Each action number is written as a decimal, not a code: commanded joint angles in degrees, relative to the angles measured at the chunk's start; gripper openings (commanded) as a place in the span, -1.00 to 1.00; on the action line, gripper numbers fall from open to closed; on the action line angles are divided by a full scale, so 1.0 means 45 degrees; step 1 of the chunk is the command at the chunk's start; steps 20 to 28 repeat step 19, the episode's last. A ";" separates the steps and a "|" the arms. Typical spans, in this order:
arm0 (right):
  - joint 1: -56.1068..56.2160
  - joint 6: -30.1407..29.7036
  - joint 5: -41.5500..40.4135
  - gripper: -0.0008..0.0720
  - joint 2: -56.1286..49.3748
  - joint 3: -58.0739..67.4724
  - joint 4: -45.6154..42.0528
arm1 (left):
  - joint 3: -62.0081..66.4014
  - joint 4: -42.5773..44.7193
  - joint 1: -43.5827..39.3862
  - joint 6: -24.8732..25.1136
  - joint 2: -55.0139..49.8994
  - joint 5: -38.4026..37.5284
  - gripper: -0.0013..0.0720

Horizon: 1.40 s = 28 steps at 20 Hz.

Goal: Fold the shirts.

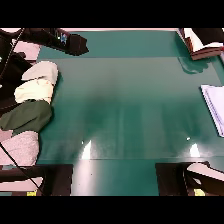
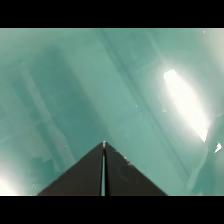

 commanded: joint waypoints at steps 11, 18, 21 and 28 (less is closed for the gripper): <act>1.1463 -0.0393 -0.0719 0.56 0.2574 0.0005 0.3657 | 0.0000 0.0005 -0.0005 0.0000 -0.0005 0.0199 -0.90; 1.4654 -0.1059 -0.1292 -0.93 0.2880 0.0010 0.3662 | 0.0000 0.0005 -0.0005 0.0000 -0.0005 0.0287 -0.90; 1.4707 -0.1059 -0.1292 -0.93 0.2880 0.0015 0.3677 | 0.0000 0.0005 -0.0010 0.0000 -0.0005 0.0287 -0.90; 1.4707 -0.1059 -0.1292 -0.93 0.2880 0.0015 0.3677 | 0.0000 0.0005 -0.0010 0.0000 -0.0005 0.0287 -0.90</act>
